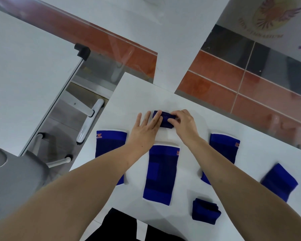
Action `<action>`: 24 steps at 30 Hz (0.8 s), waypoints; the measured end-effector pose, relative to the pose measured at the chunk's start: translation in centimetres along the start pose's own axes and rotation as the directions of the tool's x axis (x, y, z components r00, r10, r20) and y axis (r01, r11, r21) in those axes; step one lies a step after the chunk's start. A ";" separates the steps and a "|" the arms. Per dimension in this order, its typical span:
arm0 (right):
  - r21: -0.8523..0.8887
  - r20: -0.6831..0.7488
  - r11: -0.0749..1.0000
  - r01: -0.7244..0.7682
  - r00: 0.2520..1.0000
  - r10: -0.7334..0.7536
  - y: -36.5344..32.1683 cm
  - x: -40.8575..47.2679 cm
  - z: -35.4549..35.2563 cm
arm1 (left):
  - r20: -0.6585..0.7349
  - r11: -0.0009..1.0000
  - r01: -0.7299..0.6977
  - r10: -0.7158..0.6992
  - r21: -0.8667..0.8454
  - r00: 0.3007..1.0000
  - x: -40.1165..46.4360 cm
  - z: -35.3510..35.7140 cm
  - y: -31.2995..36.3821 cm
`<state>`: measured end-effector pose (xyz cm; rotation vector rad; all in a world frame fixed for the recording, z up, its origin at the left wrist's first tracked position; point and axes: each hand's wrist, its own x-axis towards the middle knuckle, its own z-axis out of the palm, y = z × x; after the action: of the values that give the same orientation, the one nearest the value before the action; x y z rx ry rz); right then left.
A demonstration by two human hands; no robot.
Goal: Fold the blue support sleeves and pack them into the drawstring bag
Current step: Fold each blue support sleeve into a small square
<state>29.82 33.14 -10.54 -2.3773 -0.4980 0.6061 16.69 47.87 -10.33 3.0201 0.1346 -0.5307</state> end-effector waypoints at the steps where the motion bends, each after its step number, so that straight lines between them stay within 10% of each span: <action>1: -0.012 -0.007 1.000 0.001 1.000 -0.002 0.0 0.0 0.2 | 0.008 1.000 0.000 0.000 -0.003 1.000 0.2 0.0 0.0; 24: 0.095 -0.101 0.993 -0.063 0.992 0.073 0.1 -4.2 -1.0 | -0.232 0.878 0.077 -0.208 -0.472 0.950 -0.8 -2.1 0.4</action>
<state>26.96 30.54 -8.72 -2.3323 -0.3369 0.5200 16.67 47.55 -8.09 2.6047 0.4378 -0.0579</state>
